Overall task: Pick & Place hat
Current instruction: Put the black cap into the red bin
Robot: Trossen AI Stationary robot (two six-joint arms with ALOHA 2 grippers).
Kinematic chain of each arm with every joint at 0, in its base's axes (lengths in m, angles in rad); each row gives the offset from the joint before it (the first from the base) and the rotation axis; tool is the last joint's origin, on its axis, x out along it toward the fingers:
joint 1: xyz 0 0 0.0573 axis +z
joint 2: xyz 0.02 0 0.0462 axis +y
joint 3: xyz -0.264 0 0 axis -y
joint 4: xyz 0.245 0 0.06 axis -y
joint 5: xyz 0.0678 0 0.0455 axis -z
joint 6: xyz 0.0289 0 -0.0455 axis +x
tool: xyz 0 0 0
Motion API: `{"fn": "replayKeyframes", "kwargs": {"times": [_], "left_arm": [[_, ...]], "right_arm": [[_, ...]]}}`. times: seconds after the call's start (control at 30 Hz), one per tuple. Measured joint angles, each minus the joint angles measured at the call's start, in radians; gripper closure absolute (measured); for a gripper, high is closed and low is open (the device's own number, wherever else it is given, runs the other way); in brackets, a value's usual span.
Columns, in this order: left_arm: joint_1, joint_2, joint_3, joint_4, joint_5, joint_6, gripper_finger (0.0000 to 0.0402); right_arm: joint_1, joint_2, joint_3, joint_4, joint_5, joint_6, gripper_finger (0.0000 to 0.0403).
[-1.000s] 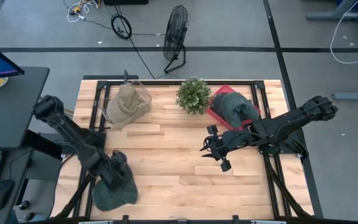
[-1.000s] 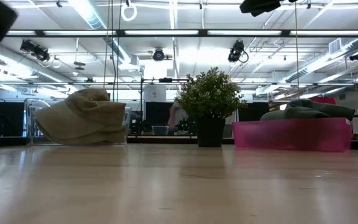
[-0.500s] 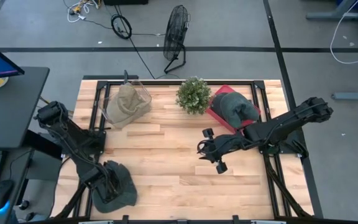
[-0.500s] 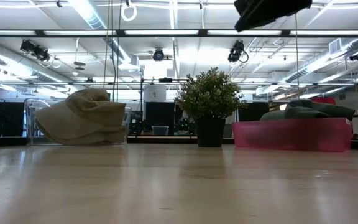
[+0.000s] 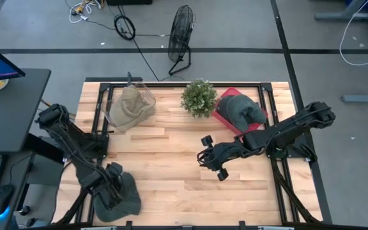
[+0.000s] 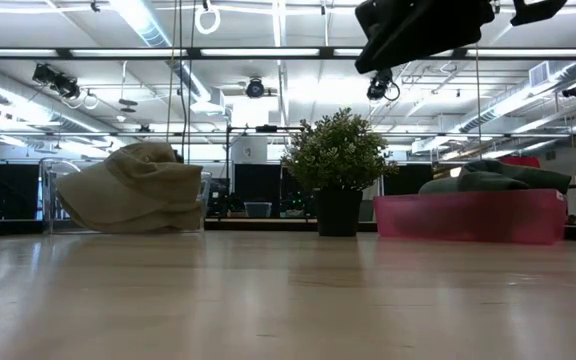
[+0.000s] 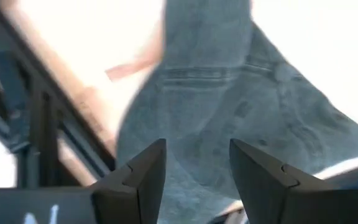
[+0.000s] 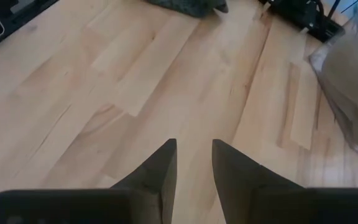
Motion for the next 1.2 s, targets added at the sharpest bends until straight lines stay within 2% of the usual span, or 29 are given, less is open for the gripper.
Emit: {"fn": "replayKeyframes", "kwargs": {"times": [0.1, 0.5, 0.73, 0.93, 1.07, 1.2], "left_arm": [[-0.017, 0.006, 0.001, -0.026, -0.001, -0.026, 0.0221], [-0.054, 0.168, 0.001, 0.076, -0.003, -0.019, 0.0221], [-0.054, 0.184, 0.001, 0.079, 0.033, -0.075, 0.0221], [-0.072, 0.193, 0.001, 0.136, 0.011, -0.126, 0.0222], [-0.068, 0.216, 0.001, 0.181, -0.008, -0.038, 0.0255], [-0.03, 0.223, 0.001, 0.184, -0.014, 0.078, 0.0334]], "right_arm": [[0.0, 0.0, 0.0, 0.001, 0.0, 0.0, 0.0298], [0.0, 0.0, 0.0, 0.009, 0.0, 0.009, 0.0298], [0.0, 0.0, 0.0, 0.012, 0.0, 0.035, 0.0298], [0.0, 0.0, 0.0, 0.012, 0.0, 0.027, 0.0298], [0.0, 0.0, 0.0, 0.014, 0.0, 0.027, 0.0298], [0.0, 0.0, 0.0, 0.039, 0.0, 0.027, 0.0298]]}}
